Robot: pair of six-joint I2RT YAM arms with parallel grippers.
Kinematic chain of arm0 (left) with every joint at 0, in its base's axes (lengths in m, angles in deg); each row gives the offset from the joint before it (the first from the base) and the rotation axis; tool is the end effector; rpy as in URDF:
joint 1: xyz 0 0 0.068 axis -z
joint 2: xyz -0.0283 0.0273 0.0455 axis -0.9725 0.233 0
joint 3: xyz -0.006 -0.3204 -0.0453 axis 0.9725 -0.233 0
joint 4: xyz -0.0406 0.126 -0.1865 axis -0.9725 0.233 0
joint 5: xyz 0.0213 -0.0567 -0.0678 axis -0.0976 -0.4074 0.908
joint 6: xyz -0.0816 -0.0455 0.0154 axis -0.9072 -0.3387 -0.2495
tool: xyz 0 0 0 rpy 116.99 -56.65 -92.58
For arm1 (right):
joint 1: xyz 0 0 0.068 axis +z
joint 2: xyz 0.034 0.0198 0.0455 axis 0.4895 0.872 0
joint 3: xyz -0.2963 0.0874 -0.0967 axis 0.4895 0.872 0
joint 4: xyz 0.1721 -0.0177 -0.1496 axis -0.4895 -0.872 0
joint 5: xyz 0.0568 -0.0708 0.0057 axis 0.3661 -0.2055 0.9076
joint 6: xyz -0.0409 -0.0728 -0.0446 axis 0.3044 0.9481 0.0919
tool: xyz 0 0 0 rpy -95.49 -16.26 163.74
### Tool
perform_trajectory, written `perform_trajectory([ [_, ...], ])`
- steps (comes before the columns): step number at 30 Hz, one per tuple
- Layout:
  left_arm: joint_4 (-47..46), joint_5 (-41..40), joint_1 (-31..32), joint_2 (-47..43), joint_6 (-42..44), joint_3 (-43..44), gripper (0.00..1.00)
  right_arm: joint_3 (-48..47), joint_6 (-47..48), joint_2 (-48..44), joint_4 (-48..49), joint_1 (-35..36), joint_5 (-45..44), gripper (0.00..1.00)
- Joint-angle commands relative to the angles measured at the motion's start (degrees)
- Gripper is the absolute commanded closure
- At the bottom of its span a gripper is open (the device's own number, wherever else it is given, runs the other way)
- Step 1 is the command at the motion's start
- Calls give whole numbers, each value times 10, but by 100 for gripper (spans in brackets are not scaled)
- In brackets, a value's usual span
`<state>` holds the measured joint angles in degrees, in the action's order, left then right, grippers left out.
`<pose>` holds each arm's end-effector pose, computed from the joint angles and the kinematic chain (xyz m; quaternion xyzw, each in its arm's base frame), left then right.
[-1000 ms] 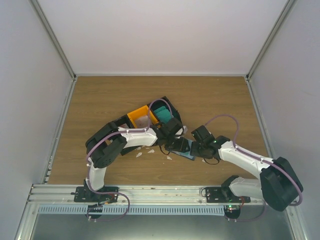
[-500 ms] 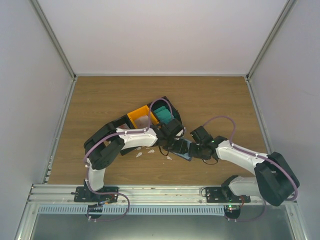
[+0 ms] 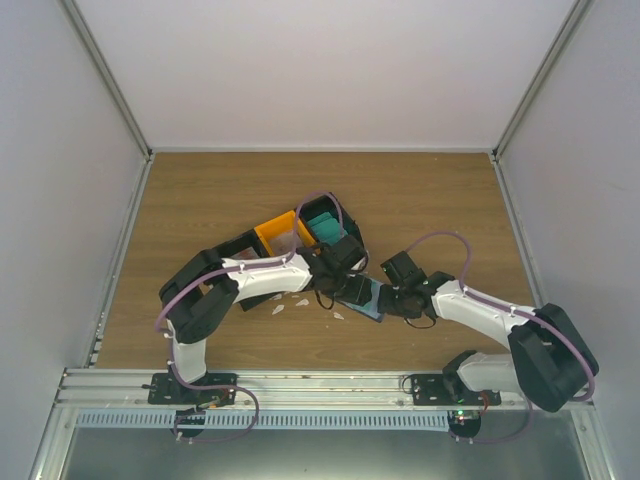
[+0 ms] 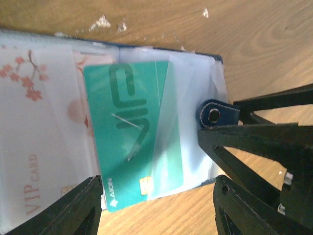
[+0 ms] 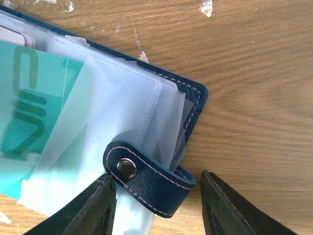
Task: Put the credit cards into the card holder
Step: Insert the credit card into the card holder.
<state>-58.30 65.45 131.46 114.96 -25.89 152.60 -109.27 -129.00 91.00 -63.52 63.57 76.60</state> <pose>0.2123 -0.3335 0.2022 0.1855 0.9413 -0.2583 0.1130 0.1499 0.1007 0.1740 0.1101 0.9787 0.1077 0.1355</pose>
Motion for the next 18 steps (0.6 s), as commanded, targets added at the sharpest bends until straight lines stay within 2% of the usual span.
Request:
perform_trajectory([
  [1, 13, -55, 3, 16, 21, 33, 36, 11, 5, 7, 8, -5, 5, 52],
  [11, 22, -93, 2, 70, 39, 62, 39, 11, 9, 14, 16, -6, 5, 53],
  [16, 25, -81, 2, 80, 39, 62, 39, 14, 11, 16, 21, -6, 21, 53],
  [18, 18, -58, 2, 80, 41, 58, 43, 14, 12, 17, 23, -6, 23, 53],
])
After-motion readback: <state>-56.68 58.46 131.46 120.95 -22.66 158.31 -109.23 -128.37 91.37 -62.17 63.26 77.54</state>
